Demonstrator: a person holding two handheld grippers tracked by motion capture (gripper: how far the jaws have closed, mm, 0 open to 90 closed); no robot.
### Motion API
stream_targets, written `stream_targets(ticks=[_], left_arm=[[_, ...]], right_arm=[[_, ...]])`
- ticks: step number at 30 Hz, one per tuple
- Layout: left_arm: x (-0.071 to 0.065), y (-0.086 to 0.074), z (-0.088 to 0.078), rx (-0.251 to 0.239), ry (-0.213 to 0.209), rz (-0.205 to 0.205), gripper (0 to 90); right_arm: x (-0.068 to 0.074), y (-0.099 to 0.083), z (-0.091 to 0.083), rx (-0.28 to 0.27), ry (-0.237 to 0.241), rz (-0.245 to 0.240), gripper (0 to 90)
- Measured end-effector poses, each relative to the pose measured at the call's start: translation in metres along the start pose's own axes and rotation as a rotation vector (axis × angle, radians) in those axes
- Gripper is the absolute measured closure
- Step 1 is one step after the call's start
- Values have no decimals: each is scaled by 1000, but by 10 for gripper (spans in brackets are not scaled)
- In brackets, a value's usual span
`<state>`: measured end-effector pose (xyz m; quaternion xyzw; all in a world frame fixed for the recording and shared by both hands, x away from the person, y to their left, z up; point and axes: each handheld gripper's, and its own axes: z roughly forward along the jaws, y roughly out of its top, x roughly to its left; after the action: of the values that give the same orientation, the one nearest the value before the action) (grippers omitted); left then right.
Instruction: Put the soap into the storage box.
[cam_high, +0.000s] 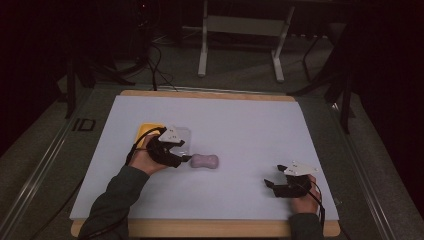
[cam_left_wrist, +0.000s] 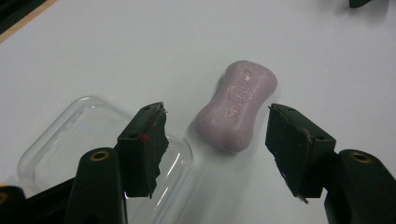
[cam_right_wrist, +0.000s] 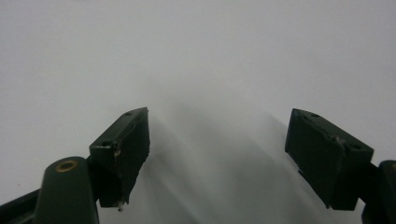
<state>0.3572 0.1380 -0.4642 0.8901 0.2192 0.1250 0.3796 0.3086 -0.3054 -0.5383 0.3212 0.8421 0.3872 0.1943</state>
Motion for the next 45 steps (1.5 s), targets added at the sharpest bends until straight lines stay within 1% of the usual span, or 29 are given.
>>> stream_targets(ticks=[2,4,5,6,7,10,12,18,21,23,26,29,39,41,42,44,45], left_arm=[[0,4,3,17,-8,14,384],[0,4,4,19,-11,20,384],[-1,6,5,28,-17,21,384],[0,8,7,50,-26,29,393],[0,9,8,59,-26,33,401],[0,11,11,71,-34,38,407],[0,14,14,94,-41,48,404],[1,19,19,123,-63,60,402],[1,19,21,127,-79,58,407],[2,20,22,138,-81,67,406],[3,21,23,137,-83,67,406],[5,23,24,140,-99,60,406],[10,26,29,145,-92,59,402],[10,27,30,151,-88,59,396],[11,27,31,166,-88,65,396],[12,28,31,178,-88,68,394],[12,28,32,178,-87,70,393]], right_arm=[[0,0,0,3,-2,-4,218],[0,0,0,3,-2,-5,218],[0,0,0,4,-2,-4,218],[0,0,0,3,-1,-5,218],[0,0,0,4,-1,-4,218],[1,0,0,5,-1,-5,218],[1,0,0,4,-1,-9,218],[0,0,1,4,-1,-10,218],[1,0,1,5,-1,-12,218],[1,0,1,7,-2,-13,218],[1,0,1,7,-2,-14,218],[1,0,1,7,-3,-17,218],[2,0,1,8,-2,-16,218],[2,0,1,9,-2,-15,218],[2,0,1,9,-2,-16,218],[2,0,1,9,-2,-15,218],[2,0,1,9,-2,-16,218]])
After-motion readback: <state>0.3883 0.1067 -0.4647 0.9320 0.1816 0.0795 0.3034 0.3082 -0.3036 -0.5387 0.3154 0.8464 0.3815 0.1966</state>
